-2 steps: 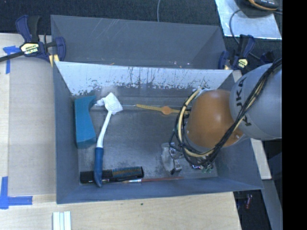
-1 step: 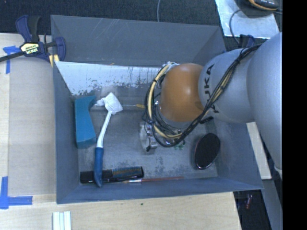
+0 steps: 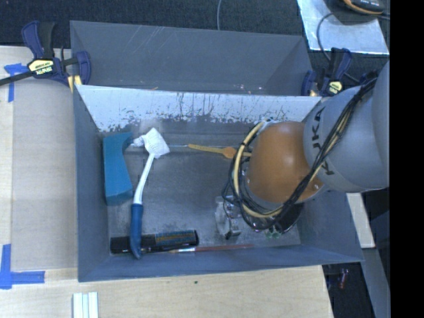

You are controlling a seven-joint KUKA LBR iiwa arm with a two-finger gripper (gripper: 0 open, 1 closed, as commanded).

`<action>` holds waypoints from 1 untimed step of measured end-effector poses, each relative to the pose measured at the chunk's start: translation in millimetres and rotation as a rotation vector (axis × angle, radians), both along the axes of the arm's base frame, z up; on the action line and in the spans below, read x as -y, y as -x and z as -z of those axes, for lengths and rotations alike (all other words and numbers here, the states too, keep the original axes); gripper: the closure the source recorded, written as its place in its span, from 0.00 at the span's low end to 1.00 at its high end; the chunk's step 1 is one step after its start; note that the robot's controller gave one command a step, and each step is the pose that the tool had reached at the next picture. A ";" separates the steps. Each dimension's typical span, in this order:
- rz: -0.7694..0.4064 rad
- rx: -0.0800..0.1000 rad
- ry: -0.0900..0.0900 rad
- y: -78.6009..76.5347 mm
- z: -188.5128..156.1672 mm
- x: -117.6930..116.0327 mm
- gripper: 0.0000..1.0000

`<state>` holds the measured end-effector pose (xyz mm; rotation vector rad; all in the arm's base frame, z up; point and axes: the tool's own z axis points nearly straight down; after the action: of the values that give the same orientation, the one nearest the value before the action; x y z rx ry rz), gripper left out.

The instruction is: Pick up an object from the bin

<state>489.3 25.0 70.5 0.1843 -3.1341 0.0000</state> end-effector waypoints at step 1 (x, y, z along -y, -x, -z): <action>-0.071 0.015 -0.006 -14.1 -2.2 65.3 1.00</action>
Offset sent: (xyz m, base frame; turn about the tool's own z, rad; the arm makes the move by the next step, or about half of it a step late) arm 0.0209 -0.0062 -0.0005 0.0162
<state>503.4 -40.3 72.7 0.2968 -3.1410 -0.0077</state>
